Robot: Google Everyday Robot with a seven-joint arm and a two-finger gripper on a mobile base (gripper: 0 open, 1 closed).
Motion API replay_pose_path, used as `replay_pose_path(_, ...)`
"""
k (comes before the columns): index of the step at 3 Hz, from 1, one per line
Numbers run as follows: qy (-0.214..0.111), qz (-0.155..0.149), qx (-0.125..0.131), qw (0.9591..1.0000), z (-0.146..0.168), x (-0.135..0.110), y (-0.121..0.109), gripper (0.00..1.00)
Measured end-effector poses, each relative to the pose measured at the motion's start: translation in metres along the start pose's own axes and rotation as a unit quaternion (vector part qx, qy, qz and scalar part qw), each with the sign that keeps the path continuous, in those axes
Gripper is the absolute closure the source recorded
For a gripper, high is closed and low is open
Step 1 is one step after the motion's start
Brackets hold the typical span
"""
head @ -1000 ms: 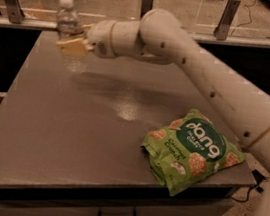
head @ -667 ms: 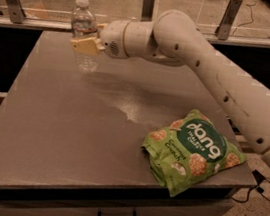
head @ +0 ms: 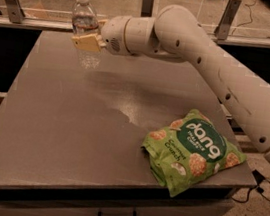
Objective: Move water bottle near orange
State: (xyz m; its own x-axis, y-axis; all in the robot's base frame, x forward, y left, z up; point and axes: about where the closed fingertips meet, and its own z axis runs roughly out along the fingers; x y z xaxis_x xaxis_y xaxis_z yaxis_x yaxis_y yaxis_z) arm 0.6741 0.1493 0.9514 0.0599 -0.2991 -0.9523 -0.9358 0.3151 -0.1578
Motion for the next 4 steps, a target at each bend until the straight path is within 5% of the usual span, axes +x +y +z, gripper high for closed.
replay_pose_path(1,0.007,-0.032,0.059,0.9977,-0.048,-0.019,-0.036,1.0)
replay_pose_path(2,0.012,-0.061,0.14,0.9882,-0.123,-0.042,-0.091,1.0)
replay_pose_path(3,0.001,-0.057,0.178,0.9823,-0.162,-0.036,-0.128,1.0)
replay_pose_path(4,-0.012,-0.022,0.201,0.9792,-0.177,-0.007,-0.165,1.0)
